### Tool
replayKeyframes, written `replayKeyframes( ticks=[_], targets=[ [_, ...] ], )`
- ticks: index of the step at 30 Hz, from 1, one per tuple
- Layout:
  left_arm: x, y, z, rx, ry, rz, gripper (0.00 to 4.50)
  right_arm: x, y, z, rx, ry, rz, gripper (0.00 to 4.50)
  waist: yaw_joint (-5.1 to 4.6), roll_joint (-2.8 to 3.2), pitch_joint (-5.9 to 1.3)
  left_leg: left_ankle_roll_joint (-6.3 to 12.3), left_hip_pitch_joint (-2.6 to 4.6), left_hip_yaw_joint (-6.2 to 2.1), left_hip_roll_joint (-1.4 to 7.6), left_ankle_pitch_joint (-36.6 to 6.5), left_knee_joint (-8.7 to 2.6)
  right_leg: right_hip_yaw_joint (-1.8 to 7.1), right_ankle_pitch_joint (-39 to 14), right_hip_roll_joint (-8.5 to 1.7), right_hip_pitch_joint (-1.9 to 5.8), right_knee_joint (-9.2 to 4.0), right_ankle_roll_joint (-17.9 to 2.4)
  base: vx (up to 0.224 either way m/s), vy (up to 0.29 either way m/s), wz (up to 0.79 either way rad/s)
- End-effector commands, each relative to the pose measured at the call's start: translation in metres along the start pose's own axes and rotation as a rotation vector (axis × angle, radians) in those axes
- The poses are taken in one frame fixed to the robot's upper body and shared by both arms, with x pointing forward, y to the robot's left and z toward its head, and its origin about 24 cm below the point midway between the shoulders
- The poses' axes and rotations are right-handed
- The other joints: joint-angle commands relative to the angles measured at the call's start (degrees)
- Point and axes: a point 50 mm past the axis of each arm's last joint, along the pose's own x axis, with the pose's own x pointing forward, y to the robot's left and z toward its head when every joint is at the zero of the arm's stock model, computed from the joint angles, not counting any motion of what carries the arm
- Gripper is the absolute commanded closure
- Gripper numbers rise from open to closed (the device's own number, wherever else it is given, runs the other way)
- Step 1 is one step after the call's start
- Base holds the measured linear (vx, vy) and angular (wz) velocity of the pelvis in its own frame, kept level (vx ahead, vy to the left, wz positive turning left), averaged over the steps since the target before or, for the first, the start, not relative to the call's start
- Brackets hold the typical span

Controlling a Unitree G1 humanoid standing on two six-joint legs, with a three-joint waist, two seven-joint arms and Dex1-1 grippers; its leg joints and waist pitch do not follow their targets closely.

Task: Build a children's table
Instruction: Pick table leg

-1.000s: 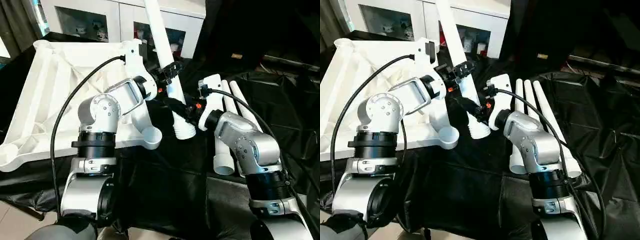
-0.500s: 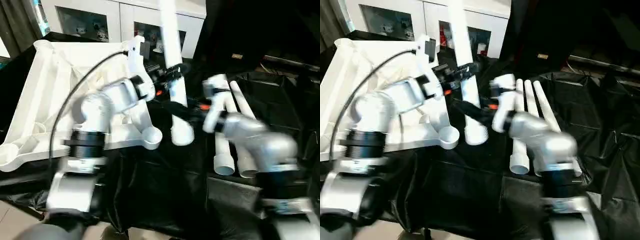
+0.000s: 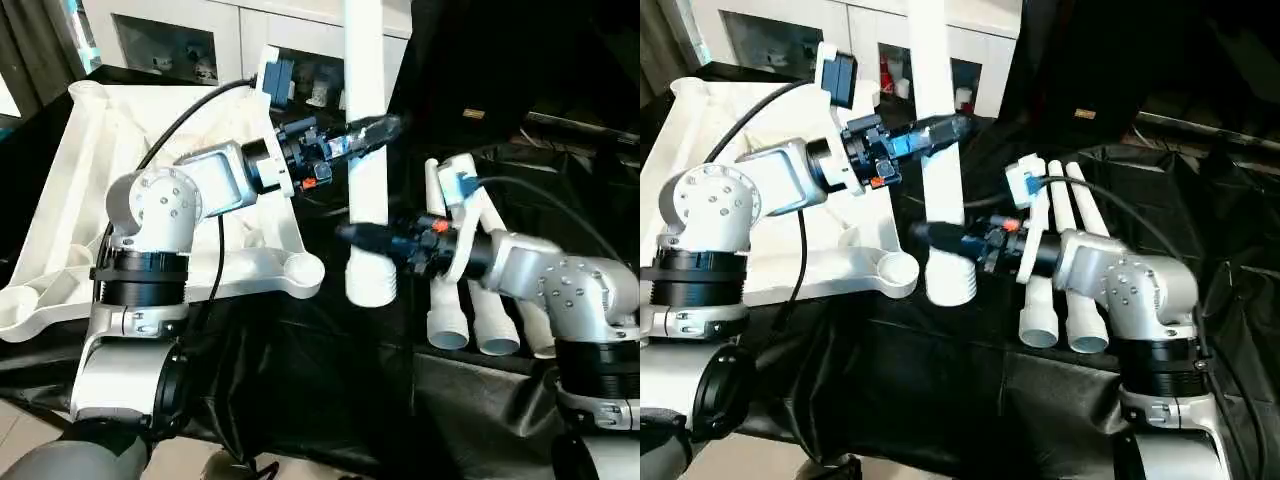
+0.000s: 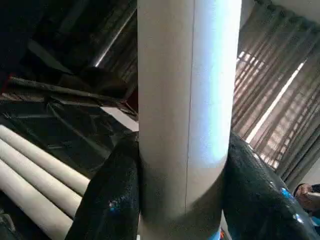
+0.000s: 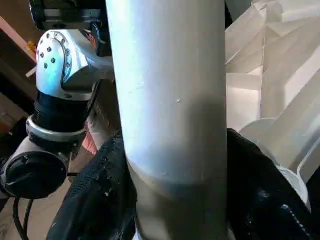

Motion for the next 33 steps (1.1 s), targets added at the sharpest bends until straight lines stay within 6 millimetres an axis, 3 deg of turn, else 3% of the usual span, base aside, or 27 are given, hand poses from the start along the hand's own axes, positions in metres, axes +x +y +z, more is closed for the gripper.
replayKeyframes(
  ticks=[1, 2, 3, 4, 8, 11, 15, 21, 25, 32, 33],
  targets=[
    [0.007, -0.013, 0.010, 0.030, -0.024, -0.087, 2.67, -0.004, -0.003, -0.009, 0.019, 0.052, -0.047, 2.39, 0.19, 0.60, -4.75, -0.96, 1.16, -1.05, 3.22, -3.0, -3.44, 3.03, 0.9, -5.35, 3.16, -4.06, -13.1, 0.000, 0.000, 0.00],
    [0.007, -0.013, 0.010, 0.029, -0.024, -0.087, 2.67, -0.004, -0.003, -0.009, 0.019, 0.053, -0.046, 2.39, 0.18, 0.61, -4.75, -1.10, 1.15, -1.06, 3.21, -3.2, -3.47, 2.99, 0.5, -5.32, 3.15, -4.08, -13.0, 0.000, 0.000, 0.00],
    [0.006, -0.013, 0.010, 0.025, -0.025, -0.086, 2.67, -0.003, -0.004, -0.009, 0.016, 0.049, -0.052, 2.50, 0.11, -0.10, -4.75, -1.02, 1.03, -0.97, 3.14, -3.1, -3.43, 3.01, 0.2, -5.33, 3.24, -4.19, -12.8, 0.000, 0.000, 0.00],
    [0.006, -0.013, 0.009, 0.024, -0.026, -0.085, 2.67, -0.003, -0.004, -0.008, 0.015, 0.045, -0.059, 2.52, 0.25, 0.17, -4.74, -1.03, 1.01, -1.03, 3.15, -2.9, -3.43, 3.00, 0.1, -5.40, 3.23, -4.03, -12.8, 0.000, 0.000, 0.00],
    [0.005, -0.012, 0.008, 0.037, -0.027, -0.066, 2.67, -0.002, -0.007, -0.007, -0.001, 0.028, -0.090, 2.54, 0.15, 0.14, -4.77, -1.05, 1.02, -1.03, 3.16, -2.6, -3.42, 2.96, -0.3, -5.36, 3.09, -4.08, -12.4, 0.000, 0.000, 0.00],
    [0.005, -0.009, 0.006, 0.051, -0.025, -0.015, 1.97, 0.000, -0.008, -0.005, -0.020, 0.012, -0.115, 2.55, 0.15, 0.20, -4.83, -0.99, 1.06, -1.01, 3.18, -2.3, -3.37, 2.97, 0.6, -5.34, 3.04, -3.97, -12.5, 0.000, 0.000, 0.00],
    [0.009, -0.001, 0.000, 0.102, -0.048, 0.176, 1.63, 0.003, -0.011, -0.002, -0.056, -0.015, -0.177, 2.55, 0.14, 0.19, -4.84, -1.09, 1.03, -1.07, 3.32, -2.2, -3.35, 2.99, 1.3, -5.38, 3.08, -3.95, -12.4, 0.000, 0.000, 0.00],
    [0.015, 0.001, -0.010, 0.138, -0.033, 0.263, 1.42, 0.006, -0.016, -0.001, -0.077, -0.016, -0.227, 2.57, 0.00, -0.05, -4.80, -1.06, 0.88, -1.03, 3.19, -2.0, -3.35, 3.03, 0.6, -5.23, 3.16, -4.04, -11.3, 0.000, 0.000, 0.00],
    [0.016, 0.006, -0.009, 0.118, -0.079, 0.360, 1.86, 0.008, -0.018, -0.002, -0.085, -0.010, -0.240, 2.57, 0.05, -0.30, -4.87, -0.50, 0.89, -1.07, 3.14, -1.5, -3.22, 3.00, 1.3, -5.19, 3.25, -3.99, -11.3, 0.000, 0.000, 0.00],
    [0.017, 0.002, -0.012, 0.085, -0.085, 0.327, 2.34, 0.010, -0.018, -0.003, -0.094, 0.000, -0.240, 2.57, 0.03, -0.26, -4.81, -0.15, 0.94, -1.00, 3.09, -1.4, -3.19, 2.99, 0.5, -5.14, 3.07, -4.09, -11.1, 0.000, 0.000, 0.00],
    [0.017, 0.001, -0.013, 0.082, -0.086, 0.322, 2.58, 0.010, -0.018, -0.003, -0.097, 0.004, -0.241, 2.57, 0.03, -0.21, -4.84, -0.14, 0.90, -1.04, 3.14, -1.4, -3.18, 2.98, 0.8, -5.20, 3.14, -3.98, -11.3, 0.000, 0.000, 0.00]
  ],
)
